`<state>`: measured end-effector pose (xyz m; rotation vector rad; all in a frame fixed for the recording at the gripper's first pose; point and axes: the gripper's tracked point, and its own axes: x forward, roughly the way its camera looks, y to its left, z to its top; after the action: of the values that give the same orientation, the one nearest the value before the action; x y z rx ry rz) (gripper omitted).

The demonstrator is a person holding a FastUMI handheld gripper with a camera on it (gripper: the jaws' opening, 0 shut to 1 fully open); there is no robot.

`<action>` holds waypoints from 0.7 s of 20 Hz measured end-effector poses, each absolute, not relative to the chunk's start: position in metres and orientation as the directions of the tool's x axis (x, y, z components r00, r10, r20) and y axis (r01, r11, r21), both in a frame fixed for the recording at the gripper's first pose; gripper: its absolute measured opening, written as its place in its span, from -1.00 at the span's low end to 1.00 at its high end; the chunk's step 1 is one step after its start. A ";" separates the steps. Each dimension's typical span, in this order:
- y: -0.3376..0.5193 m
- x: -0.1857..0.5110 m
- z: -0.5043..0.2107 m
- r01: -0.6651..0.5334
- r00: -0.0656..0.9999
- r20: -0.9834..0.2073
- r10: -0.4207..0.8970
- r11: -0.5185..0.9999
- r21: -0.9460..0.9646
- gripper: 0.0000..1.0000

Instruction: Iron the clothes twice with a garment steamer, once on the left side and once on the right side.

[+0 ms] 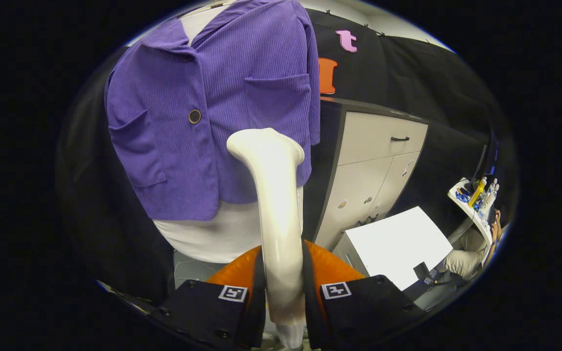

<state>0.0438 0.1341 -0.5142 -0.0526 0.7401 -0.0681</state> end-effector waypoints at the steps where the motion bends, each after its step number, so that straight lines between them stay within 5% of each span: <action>1: 0.133 0.041 -0.521 0.044 0.729 -0.680 -0.082 0.996 -0.073 -0.17; 8: 0.124 0.025 -0.533 0.067 0.690 -0.715 -0.113 0.993 -0.092 -0.17; 14: 0.129 0.049 -0.420 0.071 0.811 -0.577 -0.098 0.995 -0.069 -0.17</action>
<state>0.0490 0.1292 -0.4198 -0.0454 0.6190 -0.0899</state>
